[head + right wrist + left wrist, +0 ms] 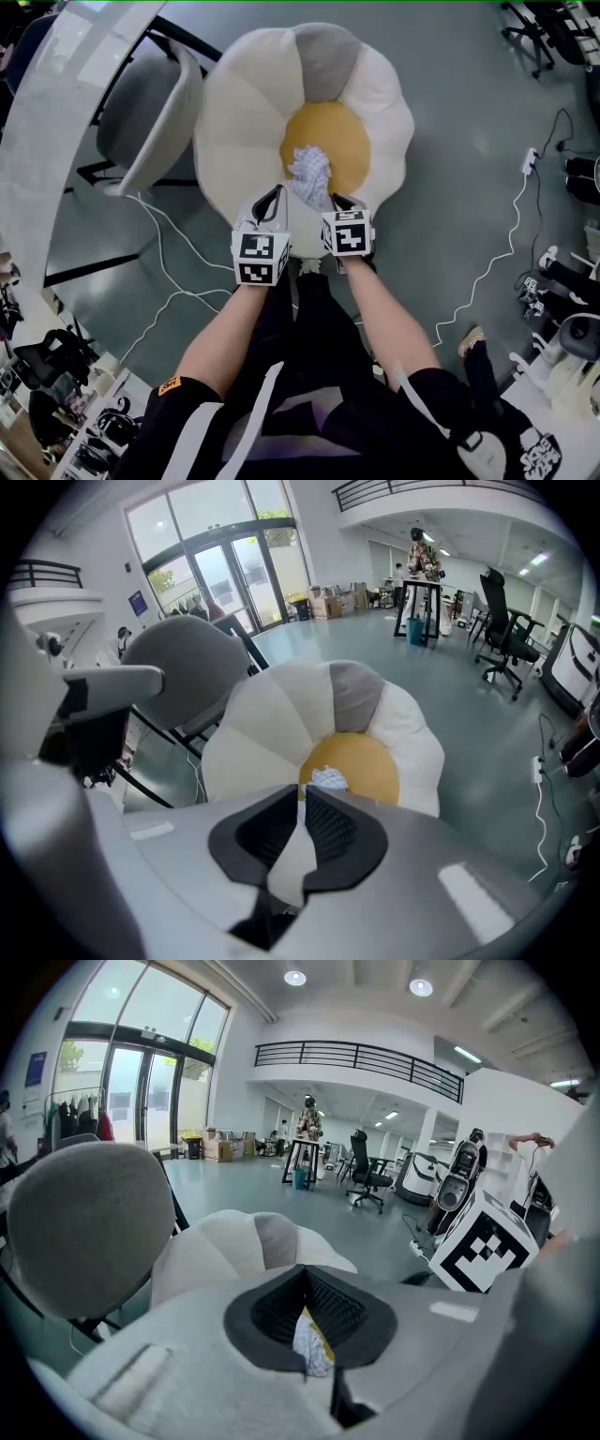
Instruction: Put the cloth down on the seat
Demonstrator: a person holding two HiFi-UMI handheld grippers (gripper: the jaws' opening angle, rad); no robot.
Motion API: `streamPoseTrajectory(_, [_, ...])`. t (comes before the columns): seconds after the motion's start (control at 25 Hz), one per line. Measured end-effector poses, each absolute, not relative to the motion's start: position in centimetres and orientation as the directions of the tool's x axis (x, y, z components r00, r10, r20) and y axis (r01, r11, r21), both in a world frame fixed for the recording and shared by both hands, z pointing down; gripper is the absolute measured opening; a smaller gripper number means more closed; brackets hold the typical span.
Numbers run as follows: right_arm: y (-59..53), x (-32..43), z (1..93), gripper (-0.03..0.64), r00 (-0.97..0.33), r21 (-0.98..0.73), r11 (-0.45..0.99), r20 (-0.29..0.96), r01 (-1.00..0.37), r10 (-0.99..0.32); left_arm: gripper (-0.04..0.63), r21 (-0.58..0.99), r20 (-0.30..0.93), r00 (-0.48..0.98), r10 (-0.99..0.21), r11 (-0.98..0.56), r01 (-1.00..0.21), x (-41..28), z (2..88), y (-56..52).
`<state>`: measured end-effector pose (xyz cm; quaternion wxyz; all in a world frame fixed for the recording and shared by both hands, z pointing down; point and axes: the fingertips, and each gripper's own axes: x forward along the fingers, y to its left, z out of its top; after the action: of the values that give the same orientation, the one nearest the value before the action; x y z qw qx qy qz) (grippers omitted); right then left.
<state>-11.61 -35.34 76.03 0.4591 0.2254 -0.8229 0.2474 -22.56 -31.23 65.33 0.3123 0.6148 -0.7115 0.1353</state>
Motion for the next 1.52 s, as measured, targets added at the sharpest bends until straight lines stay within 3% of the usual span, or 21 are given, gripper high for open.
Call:
streamPoseTrajectory(0.48, [-34.0,-11.3,61.3,0.002,-0.648,-0.243,0.818,0.736,-0.521,-0.194,0.000,0.158,0.567,-0.109,-0.816,0.238,-0.958,-20.2,55.2,-28.6])
streamPoseTrajectory(0.88, [-31.6,-12.2,55.2,0.002,-0.749,-0.227,0.871,0.628,-0.436,-0.212,0.000,0.120,0.531,-0.115,-0.839,0.209,-0.971,-19.3,49.6,-26.1])
streamPoseTrajectory(1.52, [-27.3,-10.6,46.3,0.001,-0.762,-0.141,0.856,0.543,-0.496,-0.352,0.000,0.099,0.466,0.009,-0.885,0.042,-0.994,-16.7,44.8,-21.9])
